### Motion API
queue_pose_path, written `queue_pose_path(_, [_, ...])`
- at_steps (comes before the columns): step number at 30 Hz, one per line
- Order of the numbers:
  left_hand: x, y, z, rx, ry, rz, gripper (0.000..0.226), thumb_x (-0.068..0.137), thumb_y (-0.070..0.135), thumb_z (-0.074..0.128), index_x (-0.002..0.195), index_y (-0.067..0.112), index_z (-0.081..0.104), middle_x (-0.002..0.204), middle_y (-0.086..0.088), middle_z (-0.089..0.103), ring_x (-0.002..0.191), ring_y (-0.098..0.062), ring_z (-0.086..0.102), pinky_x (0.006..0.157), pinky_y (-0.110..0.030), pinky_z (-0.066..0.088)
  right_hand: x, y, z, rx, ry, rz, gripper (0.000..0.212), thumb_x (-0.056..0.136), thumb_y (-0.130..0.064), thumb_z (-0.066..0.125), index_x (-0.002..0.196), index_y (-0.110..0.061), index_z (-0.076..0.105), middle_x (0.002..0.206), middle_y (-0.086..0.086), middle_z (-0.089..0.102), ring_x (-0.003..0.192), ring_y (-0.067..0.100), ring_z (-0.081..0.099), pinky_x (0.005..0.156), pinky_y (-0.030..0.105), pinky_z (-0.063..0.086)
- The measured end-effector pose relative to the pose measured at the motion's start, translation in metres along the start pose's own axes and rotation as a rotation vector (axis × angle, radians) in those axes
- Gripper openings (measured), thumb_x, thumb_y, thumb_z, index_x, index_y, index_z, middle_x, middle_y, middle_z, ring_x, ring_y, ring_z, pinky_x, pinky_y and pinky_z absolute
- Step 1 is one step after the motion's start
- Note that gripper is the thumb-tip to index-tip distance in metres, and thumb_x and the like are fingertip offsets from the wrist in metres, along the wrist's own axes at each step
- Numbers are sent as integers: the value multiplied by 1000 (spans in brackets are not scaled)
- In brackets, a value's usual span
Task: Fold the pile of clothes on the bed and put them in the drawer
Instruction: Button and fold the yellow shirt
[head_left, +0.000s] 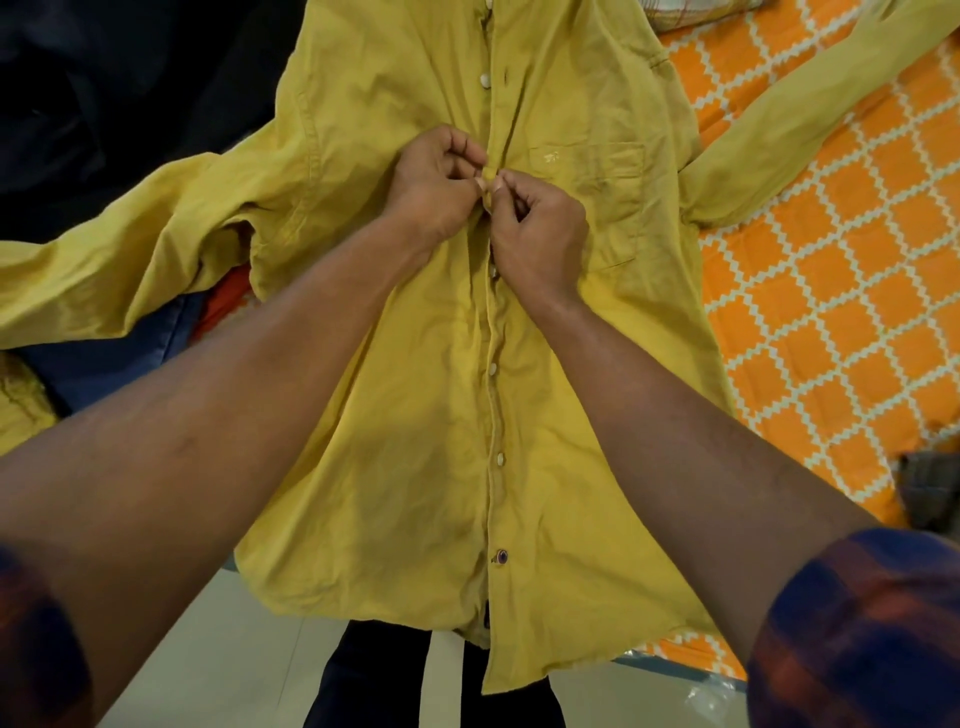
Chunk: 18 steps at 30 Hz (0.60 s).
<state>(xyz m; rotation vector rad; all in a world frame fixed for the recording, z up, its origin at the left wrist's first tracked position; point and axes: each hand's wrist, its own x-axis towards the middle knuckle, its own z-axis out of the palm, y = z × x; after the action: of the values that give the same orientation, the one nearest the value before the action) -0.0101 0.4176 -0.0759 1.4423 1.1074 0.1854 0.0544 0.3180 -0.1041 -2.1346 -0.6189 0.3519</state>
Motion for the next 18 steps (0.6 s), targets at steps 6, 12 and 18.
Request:
queue_pose_path(6, [5, -2, -1, 147, 25, 124, 17, 87, 4, 66, 97, 18, 63, 74, 5, 64, 73, -7, 63, 77, -23, 56, 10, -6, -3, 30, -20, 137, 28, 86, -12, 64, 62, -28, 61, 43, -18, 48, 46, 3, 48, 55, 26, 44])
queue_pose_path(12, [12, 21, -15, 457, 119, 311, 25, 91, 9, 55, 109, 16, 70, 76, 4, 64, 62, -4, 56, 59, -4, 39, 14, -17, -15, 54, 9, 144, 13, 82, -18, 72, 92, -25, 73, 57, -4, 63, 55, 7, 62, 66, 26, 55])
queue_pose_path(18, [47, 39, -27, 599, 123, 356, 31, 92, 9, 53, 119, 11, 69, 109, -5, 71, 100, -18, 66, 83, -19, 47, 63, -52, -9, -292, -71, -130, 28, 79, -26, 69, 106, -18, 73, 95, -4, 63, 84, 10, 59, 71, 25, 43])
